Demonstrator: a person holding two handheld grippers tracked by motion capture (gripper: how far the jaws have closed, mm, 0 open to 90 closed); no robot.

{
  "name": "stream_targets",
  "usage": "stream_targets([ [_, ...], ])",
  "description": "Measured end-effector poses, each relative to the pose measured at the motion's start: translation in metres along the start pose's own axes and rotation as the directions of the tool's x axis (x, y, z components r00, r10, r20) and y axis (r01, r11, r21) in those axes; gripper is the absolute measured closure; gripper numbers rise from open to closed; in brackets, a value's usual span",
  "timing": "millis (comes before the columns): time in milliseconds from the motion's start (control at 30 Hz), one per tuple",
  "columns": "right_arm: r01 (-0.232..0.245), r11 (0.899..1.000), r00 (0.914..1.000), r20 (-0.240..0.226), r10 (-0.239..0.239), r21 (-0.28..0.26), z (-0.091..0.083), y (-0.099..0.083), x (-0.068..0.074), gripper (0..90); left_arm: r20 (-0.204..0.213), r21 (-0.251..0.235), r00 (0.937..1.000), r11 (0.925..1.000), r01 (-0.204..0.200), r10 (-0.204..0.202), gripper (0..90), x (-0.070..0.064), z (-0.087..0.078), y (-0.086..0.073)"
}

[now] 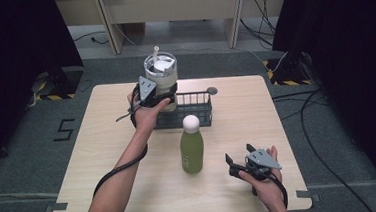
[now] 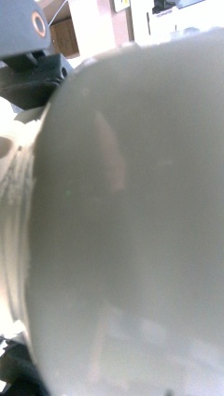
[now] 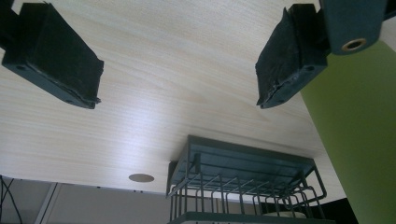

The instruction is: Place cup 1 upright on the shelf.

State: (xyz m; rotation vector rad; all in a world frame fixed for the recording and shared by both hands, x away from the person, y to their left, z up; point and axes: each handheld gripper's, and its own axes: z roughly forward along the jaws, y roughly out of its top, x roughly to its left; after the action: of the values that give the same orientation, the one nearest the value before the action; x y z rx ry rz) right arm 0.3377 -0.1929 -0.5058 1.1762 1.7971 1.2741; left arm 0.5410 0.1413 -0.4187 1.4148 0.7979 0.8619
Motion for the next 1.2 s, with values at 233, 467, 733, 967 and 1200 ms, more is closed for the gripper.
stream_targets([
  [233, -0.002, 1.0, 1.0, -0.004, 0.003, 0.004, 0.001, -0.001, 0.001, 14.4, 0.0, 0.013, 1.0, 0.9999, 0.008, -0.008, 9.3, 0.0, 0.002, -0.007],
  [467, 0.001, 1.0, 1.0, -0.005, -0.001, 0.008, 0.001, -0.001, 0.001, 14.4, -0.003, 0.027, 0.9999, 0.9995, 0.017, -0.017, 9.3, 0.0, 0.004, -0.013],
  [733, 0.002, 1.0, 1.0, -0.007, -0.002, 0.007, 0.001, -0.001, 0.001, 14.5, 0.003, 0.04, 0.9996, 0.9988, 0.029, -0.029, 9.3, -0.001, 0.005, -0.019],
  [967, 0.004, 1.0, 1.0, -0.009, -0.004, 0.009, 0.002, -0.001, 0.002, 14.4, -0.004, 0.052, 0.9997, 0.9983, 0.025, -0.025, 9.3, 0.001, 0.005, -0.023],
  [1200, 0.004, 1.0, 0.9999, -0.01, -0.004, 0.011, 0.002, -0.002, 0.002, 14.5, -0.002, 0.059, 0.9996, 0.9979, 0.027, -0.027, 9.3, 0.001, 0.006, -0.026],
])
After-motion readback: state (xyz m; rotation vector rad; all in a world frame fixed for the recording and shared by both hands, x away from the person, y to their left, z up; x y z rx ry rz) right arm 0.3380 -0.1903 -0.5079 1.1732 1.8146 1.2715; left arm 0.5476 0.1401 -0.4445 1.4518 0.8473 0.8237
